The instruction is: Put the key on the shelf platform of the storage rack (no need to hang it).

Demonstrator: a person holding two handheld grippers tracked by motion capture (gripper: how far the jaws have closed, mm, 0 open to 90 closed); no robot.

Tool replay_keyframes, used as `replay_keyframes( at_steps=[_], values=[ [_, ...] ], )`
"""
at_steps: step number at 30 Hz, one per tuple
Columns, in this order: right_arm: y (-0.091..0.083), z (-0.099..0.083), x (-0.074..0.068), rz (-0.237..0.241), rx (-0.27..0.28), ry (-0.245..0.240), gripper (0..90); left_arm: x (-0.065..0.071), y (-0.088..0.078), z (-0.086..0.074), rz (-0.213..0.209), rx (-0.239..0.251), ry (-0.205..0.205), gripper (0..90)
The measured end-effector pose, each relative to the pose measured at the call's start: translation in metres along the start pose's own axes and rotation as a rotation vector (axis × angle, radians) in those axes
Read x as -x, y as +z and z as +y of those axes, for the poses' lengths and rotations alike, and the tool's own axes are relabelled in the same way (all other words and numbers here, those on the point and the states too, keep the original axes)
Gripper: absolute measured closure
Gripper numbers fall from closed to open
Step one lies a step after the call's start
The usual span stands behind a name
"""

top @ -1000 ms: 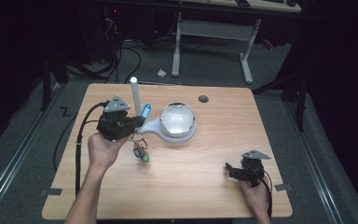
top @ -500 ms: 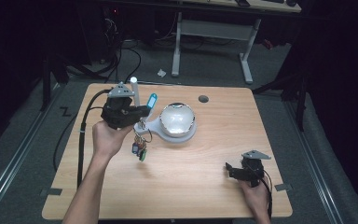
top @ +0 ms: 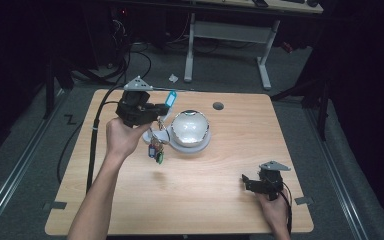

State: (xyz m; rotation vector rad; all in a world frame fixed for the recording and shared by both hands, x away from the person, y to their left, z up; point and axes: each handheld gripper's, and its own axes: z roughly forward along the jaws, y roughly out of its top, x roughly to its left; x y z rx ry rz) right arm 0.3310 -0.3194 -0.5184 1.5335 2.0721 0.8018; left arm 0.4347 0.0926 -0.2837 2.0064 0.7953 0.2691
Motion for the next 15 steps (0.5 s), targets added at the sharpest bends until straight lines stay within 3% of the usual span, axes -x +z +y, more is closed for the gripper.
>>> replay_keyframes(
  at_steps=[15],
  values=[
    [0.000,0.000,0.000,0.001,0.000,-0.001,16.9,0.004,0.016,0.034,-0.027,0.009,0.020,85.0]
  ],
)
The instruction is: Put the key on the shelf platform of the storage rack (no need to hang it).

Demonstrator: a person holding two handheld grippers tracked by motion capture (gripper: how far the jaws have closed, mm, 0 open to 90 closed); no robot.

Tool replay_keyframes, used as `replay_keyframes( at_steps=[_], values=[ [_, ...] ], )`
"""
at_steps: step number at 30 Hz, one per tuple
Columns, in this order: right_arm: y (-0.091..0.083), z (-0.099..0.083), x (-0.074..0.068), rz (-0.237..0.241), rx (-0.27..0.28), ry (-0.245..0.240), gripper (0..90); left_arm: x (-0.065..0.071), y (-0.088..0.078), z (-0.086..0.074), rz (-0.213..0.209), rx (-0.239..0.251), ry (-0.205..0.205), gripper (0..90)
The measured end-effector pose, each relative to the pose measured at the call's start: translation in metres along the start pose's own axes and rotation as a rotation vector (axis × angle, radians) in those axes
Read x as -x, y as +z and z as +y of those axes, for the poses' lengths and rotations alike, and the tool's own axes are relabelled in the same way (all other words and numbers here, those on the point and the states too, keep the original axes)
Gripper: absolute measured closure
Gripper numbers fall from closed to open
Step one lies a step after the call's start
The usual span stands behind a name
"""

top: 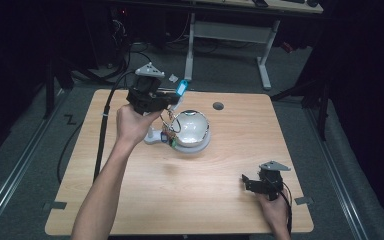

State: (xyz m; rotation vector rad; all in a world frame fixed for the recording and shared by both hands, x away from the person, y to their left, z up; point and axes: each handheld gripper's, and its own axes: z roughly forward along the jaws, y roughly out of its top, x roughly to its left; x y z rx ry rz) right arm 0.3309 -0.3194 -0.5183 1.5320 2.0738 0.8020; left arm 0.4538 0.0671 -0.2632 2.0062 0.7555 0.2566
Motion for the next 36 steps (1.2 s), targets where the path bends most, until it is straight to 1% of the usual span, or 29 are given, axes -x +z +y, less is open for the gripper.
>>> replay_keyframes(
  at_steps=[9,12,15,16,17,23,29,36],
  values=[
    [0.000,0.000,0.000,0.000,0.000,0.000,16.8,0.000,0.017,0.013,-0.010,-0.007,0.001,85.0],
    [0.000,0.000,0.000,0.001,0.000,0.000,16.8,0.001,0.025,0.018,-0.013,-0.014,0.006,85.0],
    [0.000,0.000,0.000,0.001,0.000,0.000,16.9,0.001,0.032,0.021,-0.017,-0.009,0.002,85.0],
    [0.000,0.000,0.000,0.001,0.000,-0.001,16.8,0.000,0.036,0.022,-0.015,-0.015,0.003,84.9],
    [0.000,0.000,0.000,0.001,0.000,-0.001,16.8,0.000,0.036,0.022,-0.015,-0.015,0.003,85.0],
    [0.000,0.000,0.000,0.002,0.000,-0.001,16.8,-0.002,0.053,0.026,-0.015,-0.022,-0.003,84.9],
    [0.000,0.000,0.000,0.002,0.000,-0.003,16.8,-0.003,0.064,0.029,-0.017,-0.028,-0.009,84.9],
    [0.000,0.000,0.000,0.002,-0.001,-0.003,16.8,-0.003,0.074,0.029,-0.001,-0.030,-0.002,84.9]
  ],
)
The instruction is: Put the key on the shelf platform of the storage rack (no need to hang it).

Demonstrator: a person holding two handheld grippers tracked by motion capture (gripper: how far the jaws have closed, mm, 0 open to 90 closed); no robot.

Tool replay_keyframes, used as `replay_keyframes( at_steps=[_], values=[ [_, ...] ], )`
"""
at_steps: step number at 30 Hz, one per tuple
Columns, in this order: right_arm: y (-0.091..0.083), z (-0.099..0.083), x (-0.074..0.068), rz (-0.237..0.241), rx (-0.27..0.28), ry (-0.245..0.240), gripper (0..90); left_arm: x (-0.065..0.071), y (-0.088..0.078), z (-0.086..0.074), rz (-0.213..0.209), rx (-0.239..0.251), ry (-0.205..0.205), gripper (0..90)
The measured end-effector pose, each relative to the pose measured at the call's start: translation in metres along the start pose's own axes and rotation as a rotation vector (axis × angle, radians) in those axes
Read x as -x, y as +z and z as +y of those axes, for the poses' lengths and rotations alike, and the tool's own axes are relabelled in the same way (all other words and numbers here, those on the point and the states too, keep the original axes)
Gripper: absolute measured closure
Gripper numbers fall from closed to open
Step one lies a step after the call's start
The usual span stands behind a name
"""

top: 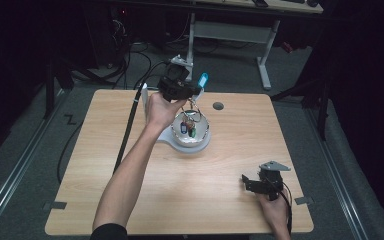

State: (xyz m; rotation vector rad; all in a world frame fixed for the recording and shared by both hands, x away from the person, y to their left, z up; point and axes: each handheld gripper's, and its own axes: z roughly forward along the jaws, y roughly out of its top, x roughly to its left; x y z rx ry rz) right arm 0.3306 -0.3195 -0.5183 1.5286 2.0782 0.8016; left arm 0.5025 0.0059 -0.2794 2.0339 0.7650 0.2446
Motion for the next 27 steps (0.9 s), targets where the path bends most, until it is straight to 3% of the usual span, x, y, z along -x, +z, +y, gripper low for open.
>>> replay_keyframes(
  at_steps=[8,27],
  values=[
    [0.000,0.000,0.000,0.001,0.000,-0.002,16.8,0.000,0.014,-0.005,0.019,-0.010,0.014,84.9],
    [0.000,0.000,-0.001,0.005,0.000,-0.001,16.8,-0.006,0.035,-0.026,0.017,-0.055,-0.009,84.7]
  ],
)
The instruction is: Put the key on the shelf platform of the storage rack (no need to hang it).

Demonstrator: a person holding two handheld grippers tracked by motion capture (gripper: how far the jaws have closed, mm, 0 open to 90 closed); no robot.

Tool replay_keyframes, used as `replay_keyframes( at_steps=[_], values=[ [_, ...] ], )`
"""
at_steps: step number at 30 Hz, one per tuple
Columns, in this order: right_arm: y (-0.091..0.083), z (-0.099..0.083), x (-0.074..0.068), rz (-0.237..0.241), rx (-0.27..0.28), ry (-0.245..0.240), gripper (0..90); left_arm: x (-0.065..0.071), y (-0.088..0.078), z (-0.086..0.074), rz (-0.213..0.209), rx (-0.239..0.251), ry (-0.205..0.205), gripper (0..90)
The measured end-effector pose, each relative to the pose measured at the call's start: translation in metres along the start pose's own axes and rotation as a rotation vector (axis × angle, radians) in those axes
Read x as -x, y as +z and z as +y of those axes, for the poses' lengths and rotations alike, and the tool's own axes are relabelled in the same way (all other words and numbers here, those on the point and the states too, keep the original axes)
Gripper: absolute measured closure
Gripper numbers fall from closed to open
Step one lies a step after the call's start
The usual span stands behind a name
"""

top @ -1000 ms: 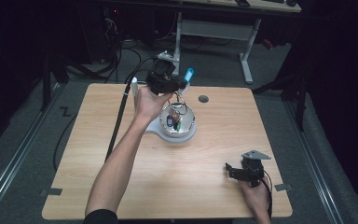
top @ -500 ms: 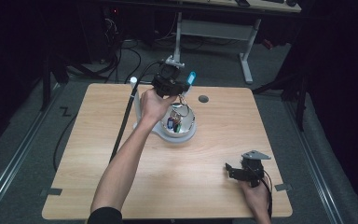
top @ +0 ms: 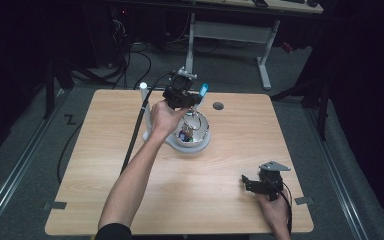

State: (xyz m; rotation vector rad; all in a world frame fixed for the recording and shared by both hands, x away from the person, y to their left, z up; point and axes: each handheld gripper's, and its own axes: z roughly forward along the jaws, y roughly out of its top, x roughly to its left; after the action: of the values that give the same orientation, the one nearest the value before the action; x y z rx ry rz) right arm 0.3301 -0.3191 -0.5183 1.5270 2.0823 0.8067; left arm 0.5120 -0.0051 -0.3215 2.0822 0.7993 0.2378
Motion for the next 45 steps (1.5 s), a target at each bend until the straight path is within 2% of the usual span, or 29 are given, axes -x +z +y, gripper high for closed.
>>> replay_keyframes(
  at_steps=[19,35,41,45],
  values=[
    [0.000,0.000,0.000,0.000,0.001,-0.003,16.9,-0.008,0.021,-0.028,-0.005,-0.038,-0.040,84.7],
    [0.000,0.000,0.000,0.001,0.001,-0.004,16.9,-0.008,0.039,-0.050,0.008,-0.083,-0.031,84.7],
    [0.000,0.000,0.000,0.001,0.001,-0.004,16.9,-0.004,0.046,-0.056,0.030,-0.119,0.008,84.7],
    [0.000,0.000,0.000,0.001,0.001,-0.004,16.9,-0.005,0.051,-0.062,0.027,-0.136,0.002,84.7]
  ],
)
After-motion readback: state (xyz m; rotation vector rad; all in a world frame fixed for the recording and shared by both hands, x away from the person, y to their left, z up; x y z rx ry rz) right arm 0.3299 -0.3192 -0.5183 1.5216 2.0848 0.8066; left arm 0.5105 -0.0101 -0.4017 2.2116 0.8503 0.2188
